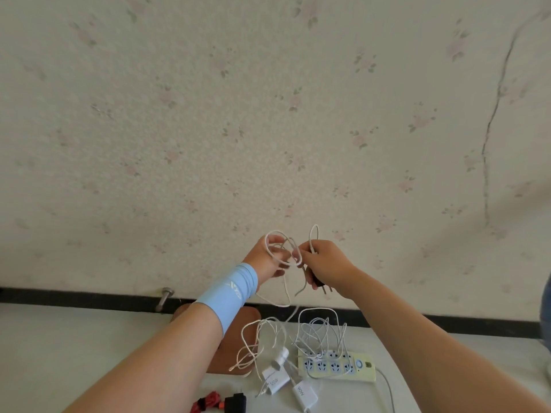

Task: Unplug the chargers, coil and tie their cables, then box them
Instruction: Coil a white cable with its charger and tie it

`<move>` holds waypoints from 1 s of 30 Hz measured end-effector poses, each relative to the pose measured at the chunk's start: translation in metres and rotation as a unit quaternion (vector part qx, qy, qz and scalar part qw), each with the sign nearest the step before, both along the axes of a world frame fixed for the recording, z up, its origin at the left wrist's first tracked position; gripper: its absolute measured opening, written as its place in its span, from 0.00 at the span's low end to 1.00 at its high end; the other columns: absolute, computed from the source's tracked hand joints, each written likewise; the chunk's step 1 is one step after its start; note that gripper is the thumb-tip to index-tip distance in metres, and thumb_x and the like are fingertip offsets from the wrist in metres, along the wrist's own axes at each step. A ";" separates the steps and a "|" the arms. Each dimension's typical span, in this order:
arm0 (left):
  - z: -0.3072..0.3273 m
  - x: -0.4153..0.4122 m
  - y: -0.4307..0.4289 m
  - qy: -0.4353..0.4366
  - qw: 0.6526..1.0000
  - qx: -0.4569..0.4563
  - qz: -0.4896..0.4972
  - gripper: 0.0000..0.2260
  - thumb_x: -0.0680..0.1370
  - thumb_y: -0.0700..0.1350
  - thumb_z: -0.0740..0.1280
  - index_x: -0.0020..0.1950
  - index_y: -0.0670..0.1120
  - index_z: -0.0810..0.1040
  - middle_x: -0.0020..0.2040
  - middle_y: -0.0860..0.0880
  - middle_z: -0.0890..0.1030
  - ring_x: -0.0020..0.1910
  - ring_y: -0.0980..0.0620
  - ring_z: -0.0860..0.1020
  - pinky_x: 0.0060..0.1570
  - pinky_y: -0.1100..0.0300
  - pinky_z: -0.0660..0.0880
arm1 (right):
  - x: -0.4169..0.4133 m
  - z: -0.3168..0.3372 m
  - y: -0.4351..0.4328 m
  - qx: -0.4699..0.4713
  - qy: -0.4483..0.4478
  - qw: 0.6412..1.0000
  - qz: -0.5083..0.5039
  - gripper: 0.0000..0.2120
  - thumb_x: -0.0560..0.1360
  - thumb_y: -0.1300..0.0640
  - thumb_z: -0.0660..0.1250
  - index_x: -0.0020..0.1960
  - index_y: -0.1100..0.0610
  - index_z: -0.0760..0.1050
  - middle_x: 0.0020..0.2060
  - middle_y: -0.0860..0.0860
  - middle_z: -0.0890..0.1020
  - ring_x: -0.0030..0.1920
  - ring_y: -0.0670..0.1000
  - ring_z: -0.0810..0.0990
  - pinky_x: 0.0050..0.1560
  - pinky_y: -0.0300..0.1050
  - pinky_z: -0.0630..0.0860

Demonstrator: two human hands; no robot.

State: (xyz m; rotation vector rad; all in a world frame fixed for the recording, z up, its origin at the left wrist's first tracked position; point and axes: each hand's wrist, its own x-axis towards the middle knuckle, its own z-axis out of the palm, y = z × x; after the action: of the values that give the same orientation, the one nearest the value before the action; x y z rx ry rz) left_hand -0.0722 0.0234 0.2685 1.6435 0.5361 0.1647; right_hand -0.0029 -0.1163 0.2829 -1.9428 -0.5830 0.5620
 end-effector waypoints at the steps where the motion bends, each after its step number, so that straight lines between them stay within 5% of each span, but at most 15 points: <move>1: -0.002 -0.001 -0.002 0.035 0.999 0.013 -0.022 0.16 0.76 0.33 0.65 0.61 0.48 0.72 0.47 0.48 0.80 0.42 0.51 0.79 0.40 0.59 0.76 | 0.001 -0.001 0.000 0.012 0.001 1.000 -0.008 0.11 0.80 0.59 0.63 0.44 0.65 0.78 0.25 0.57 0.77 0.21 0.52 0.71 0.26 0.40 0.69; 7: -0.003 -0.006 -0.021 0.160 0.933 0.240 -0.215 0.13 0.80 0.41 0.63 0.64 0.44 0.73 0.52 0.44 0.83 0.34 0.58 0.76 0.34 0.66 0.71 | 0.002 0.009 0.004 0.173 0.082 0.980 -0.058 0.10 0.80 0.57 0.67 0.43 0.62 0.77 0.34 0.61 0.76 0.22 0.55 0.71 0.25 0.43 0.68; 11: -0.004 -0.005 -0.029 0.132 0.927 0.243 -0.254 0.13 0.83 0.48 0.60 0.65 0.46 0.74 0.47 0.49 0.82 0.33 0.60 0.79 0.35 0.67 0.72 | -0.001 0.021 0.002 0.244 0.170 0.952 -0.074 0.08 0.81 0.57 0.67 0.46 0.62 0.76 0.33 0.57 0.76 0.24 0.53 0.71 0.26 0.45 0.69; 15: 0.006 -0.001 -0.026 0.068 0.975 0.125 -0.171 0.13 0.84 0.47 0.56 0.47 0.44 0.76 0.37 0.48 0.80 0.29 0.52 0.76 0.31 0.64 0.71 | 0.000 0.018 -0.001 0.216 0.164 0.959 -0.082 0.11 0.82 0.56 0.64 0.54 0.64 0.79 0.40 0.55 0.84 0.25 0.52 0.73 0.25 0.45 0.71; 20: 0.022 0.000 -0.010 0.005 0.992 -0.123 0.017 0.11 0.83 0.46 0.57 0.43 0.46 0.72 0.28 0.50 0.74 0.23 0.53 0.67 0.25 0.64 0.65 | 0.001 0.014 -0.004 0.157 0.113 0.979 -0.059 0.11 0.82 0.63 0.60 0.54 0.61 0.81 0.51 0.56 0.85 0.25 0.52 0.73 0.24 0.43 0.71; 22: 0.031 0.002 0.001 -0.071 0.968 -0.231 0.066 0.12 0.84 0.45 0.55 0.41 0.47 0.69 0.25 0.51 0.70 0.20 0.55 0.64 0.23 0.66 0.60 | 0.002 0.012 -0.006 0.132 0.098 0.986 -0.017 0.13 0.80 0.65 0.58 0.54 0.60 0.82 0.53 0.55 0.85 0.25 0.52 0.73 0.24 0.43 0.71; 25: 0.045 0.002 0.019 -0.174 0.887 -0.420 0.085 0.16 0.85 0.48 0.52 0.39 0.48 0.67 0.24 0.53 0.68 0.17 0.57 0.62 0.20 0.68 0.57 | -0.002 0.009 -0.004 0.052 0.124 0.983 0.127 0.14 0.79 0.62 0.59 0.58 0.58 0.81 0.54 0.52 0.86 0.27 0.52 0.73 0.25 0.42 0.71; 30: 0.049 -0.008 0.029 -0.214 0.844 -0.478 0.116 0.15 0.85 0.49 0.54 0.40 0.47 0.69 0.28 0.49 0.74 0.20 0.56 0.68 0.20 0.68 0.63 | -0.014 0.004 0.004 -0.077 0.022 0.983 0.162 0.08 0.80 0.58 0.65 0.53 0.58 0.82 0.44 0.52 0.87 0.30 0.48 0.75 0.25 0.41 0.73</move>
State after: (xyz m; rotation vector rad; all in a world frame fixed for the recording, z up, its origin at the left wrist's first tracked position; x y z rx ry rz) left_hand -0.0805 0.0527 0.3173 0.5271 0.3673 0.3636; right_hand -0.0166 -0.1119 0.2870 -1.9862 -0.8573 0.8750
